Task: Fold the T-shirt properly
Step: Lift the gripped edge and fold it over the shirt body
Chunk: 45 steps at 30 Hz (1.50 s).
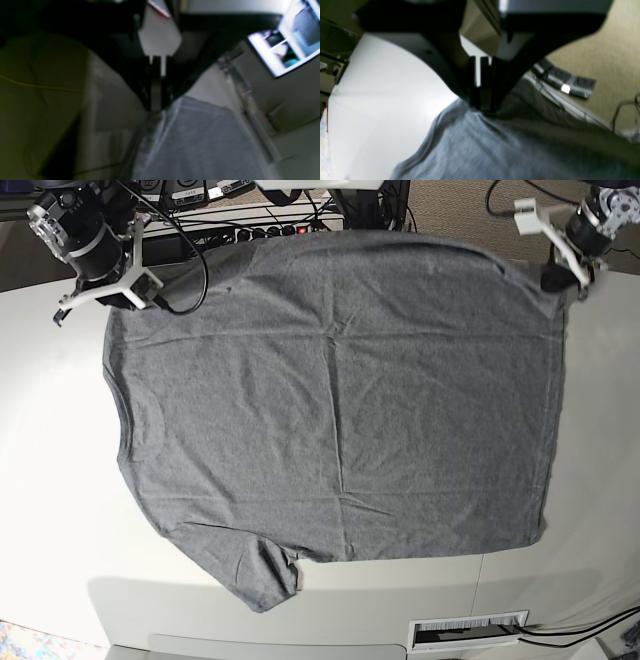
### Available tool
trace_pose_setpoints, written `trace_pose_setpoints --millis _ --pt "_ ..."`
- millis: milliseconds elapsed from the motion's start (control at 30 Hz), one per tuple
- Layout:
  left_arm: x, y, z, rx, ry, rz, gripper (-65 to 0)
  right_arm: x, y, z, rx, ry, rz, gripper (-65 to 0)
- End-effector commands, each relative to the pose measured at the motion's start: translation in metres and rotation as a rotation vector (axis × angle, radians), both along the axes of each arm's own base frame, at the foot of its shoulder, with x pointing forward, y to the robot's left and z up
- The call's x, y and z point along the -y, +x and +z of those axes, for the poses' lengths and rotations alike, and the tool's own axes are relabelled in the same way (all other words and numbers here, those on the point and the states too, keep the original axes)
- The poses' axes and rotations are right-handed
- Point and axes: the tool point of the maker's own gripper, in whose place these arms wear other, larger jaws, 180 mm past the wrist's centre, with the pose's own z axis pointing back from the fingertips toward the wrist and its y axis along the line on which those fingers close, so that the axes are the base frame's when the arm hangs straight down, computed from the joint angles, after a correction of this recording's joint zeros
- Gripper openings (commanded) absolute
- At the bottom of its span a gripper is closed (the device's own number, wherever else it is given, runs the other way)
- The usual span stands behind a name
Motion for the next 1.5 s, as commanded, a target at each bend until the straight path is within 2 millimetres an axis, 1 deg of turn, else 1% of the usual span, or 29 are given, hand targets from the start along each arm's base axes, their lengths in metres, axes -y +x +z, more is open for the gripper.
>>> trace_pose_setpoints --millis 0,100,200,300,400,500,633,700,800,1000,1067,1167,1300,1367,1467 --pt "0.0 0.017 0.011 0.057 -0.013 0.009 -65.0 -0.003 0.009 0.01 0.049 0.008 0.002 -65.0" --pt "0.001 0.043 0.023 0.111 -0.076 0.069 -65.0 -0.007 0.021 0.017 0.103 0.034 -0.005 -65.0" --pt "-0.001 0.065 0.035 0.157 -0.116 0.109 -65.0 -0.009 0.033 0.025 0.156 0.053 -0.015 -65.0" --pt "-0.007 0.085 0.045 0.205 -0.128 0.134 -65.0 -0.013 0.046 0.034 0.211 0.074 -0.02 -65.0" --pt "-0.017 0.103 0.052 0.237 -0.149 0.167 -65.0 -0.016 0.061 0.048 0.279 0.087 -0.006 -65.0" --pt "-0.031 0.119 0.054 0.26 -0.168 0.199 -65.0 -0.005 0.075 0.044 0.297 0.095 -0.034 -65.0" --pt "-0.051 0.138 0.054 0.29 -0.198 0.265 -65.0 0.006 0.094 0.044 0.33 0.113 -0.06 -65.0" --pt "-0.058 0.144 0.052 0.294 -0.224 0.298 -65.0 0.009 0.102 0.044 0.341 0.143 -0.074 -65.0" --pt "-0.059 0.145 0.046 0.29 -0.273 0.322 -65.0 0.013 0.114 0.044 0.357 0.187 -0.094 -65.0" --pt "-0.049 0.143 0.038 0.286 -0.324 0.333 -65.0 0.032 0.142 0.046 0.401 0.215 -0.143 -65.0" --pt "-0.048 0.145 0.04 0.293 -0.332 0.335 -65.0 0.036 0.152 0.044 0.406 0.227 -0.155 -65.0" --pt "-0.048 0.152 0.046 0.31 -0.346 0.338 -65.0 0.032 0.168 0.037 0.395 0.251 -0.152 -65.0" --pt "-0.053 0.164 0.054 0.331 -0.399 0.378 -65.0 0.016 0.187 0.022 0.354 0.269 -0.117 -65.0" --pt "-0.058 0.167 0.054 0.328 -0.4 0.394 -65.0 0.01 0.194 0.014 0.332 0.256 -0.098 -65.0" --pt "-0.064 0.168 0.047 0.306 -0.401 0.383 -65.0 0.005 0.204 0.006 0.309 0.234 -0.081 -65.0"
